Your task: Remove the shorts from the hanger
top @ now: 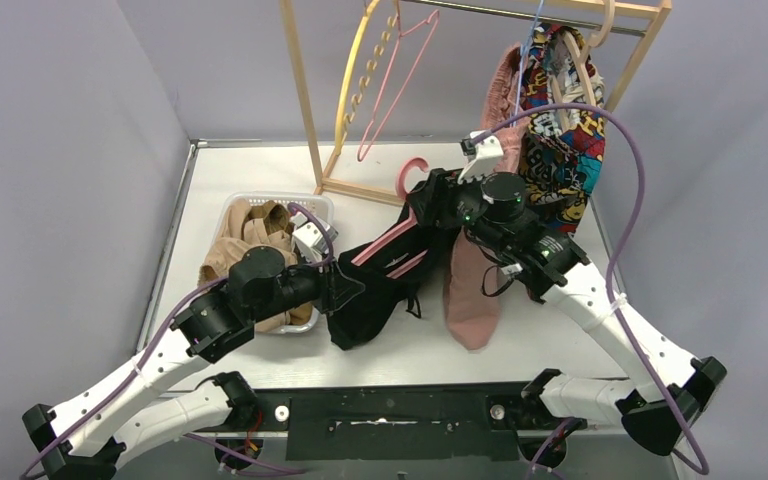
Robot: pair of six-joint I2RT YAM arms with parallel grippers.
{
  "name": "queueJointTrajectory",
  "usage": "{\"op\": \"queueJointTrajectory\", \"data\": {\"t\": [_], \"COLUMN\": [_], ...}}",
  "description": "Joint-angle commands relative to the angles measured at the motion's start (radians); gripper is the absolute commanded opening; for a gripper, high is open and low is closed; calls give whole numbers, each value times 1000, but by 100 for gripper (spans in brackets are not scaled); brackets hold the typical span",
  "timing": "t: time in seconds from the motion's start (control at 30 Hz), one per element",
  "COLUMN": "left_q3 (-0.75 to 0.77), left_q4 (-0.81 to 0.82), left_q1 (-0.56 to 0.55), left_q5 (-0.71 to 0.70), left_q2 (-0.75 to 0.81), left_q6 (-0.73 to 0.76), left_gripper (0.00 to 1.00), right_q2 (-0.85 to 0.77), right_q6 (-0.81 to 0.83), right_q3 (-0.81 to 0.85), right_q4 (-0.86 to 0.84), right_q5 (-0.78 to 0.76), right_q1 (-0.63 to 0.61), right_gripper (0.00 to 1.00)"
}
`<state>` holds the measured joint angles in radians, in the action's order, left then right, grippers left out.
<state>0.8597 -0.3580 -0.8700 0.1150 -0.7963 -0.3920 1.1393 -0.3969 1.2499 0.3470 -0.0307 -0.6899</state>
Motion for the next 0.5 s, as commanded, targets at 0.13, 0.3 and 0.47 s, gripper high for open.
{"op": "queueJointTrajectory", "data": {"t": [0.13, 0.3, 0.47], "left_q3": [23, 22, 30], "left_q4": [163, 159, 159], "left_q1": [-5, -5, -6], "left_q5": [22, 24, 24], "left_q2": [29, 25, 21], "left_q6": [-23, -19, -16], "left_gripper": [0, 0, 0], "right_q2": [65, 68, 66], "right_q6": [-11, 8, 28], "right_q3": [-32, -42, -51], "right_q4": [-136, -153, -146], "right_q5": [148, 213, 189], "right_q1": [11, 12, 13], "right_gripper": [53, 52, 35]}}
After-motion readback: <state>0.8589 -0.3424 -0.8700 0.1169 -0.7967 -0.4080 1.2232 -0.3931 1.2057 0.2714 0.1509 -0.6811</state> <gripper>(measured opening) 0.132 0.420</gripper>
